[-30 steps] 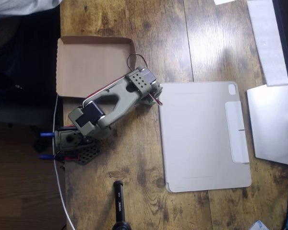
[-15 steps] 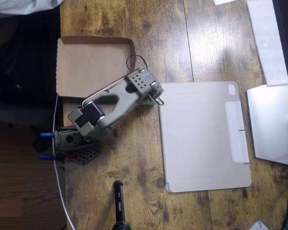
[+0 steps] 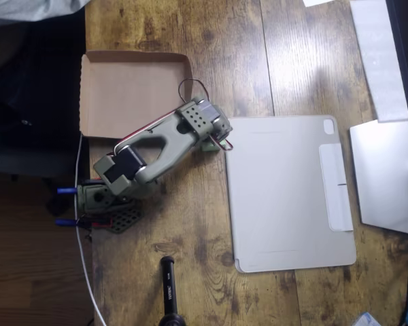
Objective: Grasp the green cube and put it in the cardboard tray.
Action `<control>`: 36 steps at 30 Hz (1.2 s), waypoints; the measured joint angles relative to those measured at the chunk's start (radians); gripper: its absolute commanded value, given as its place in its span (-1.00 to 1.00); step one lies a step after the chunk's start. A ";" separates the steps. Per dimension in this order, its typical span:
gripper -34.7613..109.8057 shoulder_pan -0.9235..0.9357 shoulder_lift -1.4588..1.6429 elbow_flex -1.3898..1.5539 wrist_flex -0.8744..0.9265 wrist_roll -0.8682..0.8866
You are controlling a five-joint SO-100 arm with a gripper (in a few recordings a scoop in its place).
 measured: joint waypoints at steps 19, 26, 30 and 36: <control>-0.43 0.114 -0.101 -0.021 -0.094 -0.071; -0.43 0.032 -0.100 -0.230 0.123 -0.020; -0.43 -0.150 -0.107 -0.489 0.353 0.020; -0.43 -0.468 -0.167 -0.626 0.584 -0.035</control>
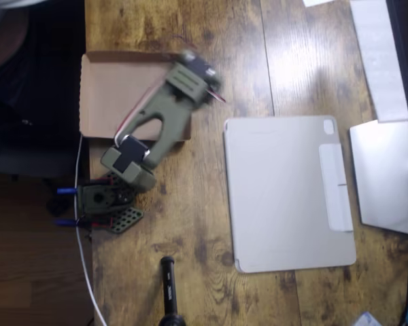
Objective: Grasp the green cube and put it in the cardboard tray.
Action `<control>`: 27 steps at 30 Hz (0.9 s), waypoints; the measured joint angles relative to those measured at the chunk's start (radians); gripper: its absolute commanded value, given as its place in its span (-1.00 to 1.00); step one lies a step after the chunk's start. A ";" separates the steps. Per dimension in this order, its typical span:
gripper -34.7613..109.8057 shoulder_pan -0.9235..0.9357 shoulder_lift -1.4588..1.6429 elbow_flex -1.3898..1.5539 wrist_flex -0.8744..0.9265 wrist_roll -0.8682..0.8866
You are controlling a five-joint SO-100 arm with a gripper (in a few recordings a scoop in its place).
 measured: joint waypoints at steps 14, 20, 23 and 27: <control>-0.04 -0.057 -0.060 0.138 -0.046 -0.072; -0.24 0.195 -0.054 0.095 -0.012 -0.112; -0.37 0.353 -0.054 0.064 -0.020 -0.117; -0.39 0.710 -0.069 0.020 0.031 -0.104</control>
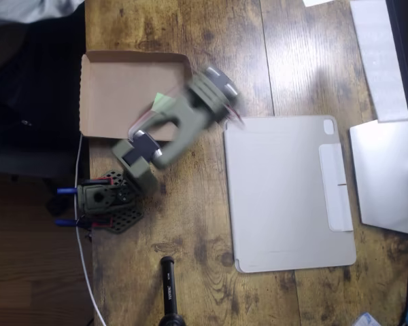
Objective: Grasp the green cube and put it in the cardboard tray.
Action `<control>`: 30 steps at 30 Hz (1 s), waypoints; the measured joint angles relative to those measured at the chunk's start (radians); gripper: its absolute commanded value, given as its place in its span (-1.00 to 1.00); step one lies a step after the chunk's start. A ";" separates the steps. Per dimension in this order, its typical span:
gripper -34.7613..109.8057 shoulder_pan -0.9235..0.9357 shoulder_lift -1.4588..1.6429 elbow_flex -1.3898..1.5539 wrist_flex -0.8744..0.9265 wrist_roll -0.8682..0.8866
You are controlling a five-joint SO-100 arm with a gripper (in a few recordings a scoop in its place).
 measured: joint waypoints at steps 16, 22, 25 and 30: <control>-0.40 0.196 0.000 0.196 0.061 -0.005; -0.43 0.190 0.000 0.196 0.061 -0.005; -0.44 0.183 0.005 0.196 0.061 -0.005; -0.44 0.169 0.015 0.218 0.055 -0.014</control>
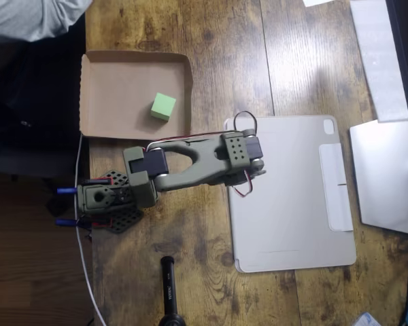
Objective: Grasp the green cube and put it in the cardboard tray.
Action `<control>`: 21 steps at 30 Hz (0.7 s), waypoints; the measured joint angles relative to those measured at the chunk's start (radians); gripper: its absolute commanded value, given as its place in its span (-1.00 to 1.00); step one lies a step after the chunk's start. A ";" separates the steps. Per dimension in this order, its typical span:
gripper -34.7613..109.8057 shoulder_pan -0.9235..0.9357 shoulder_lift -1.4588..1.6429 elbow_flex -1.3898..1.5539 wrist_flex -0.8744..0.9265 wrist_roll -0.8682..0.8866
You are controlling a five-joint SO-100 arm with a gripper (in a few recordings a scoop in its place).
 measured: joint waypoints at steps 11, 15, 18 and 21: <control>-0.52 0.005 0.003 0.014 -0.008 0.009; -0.52 0.009 0.003 0.014 -0.008 0.009; -0.52 0.014 -0.003 0.014 -0.008 0.009; -0.52 0.014 -0.002 0.014 -0.008 0.009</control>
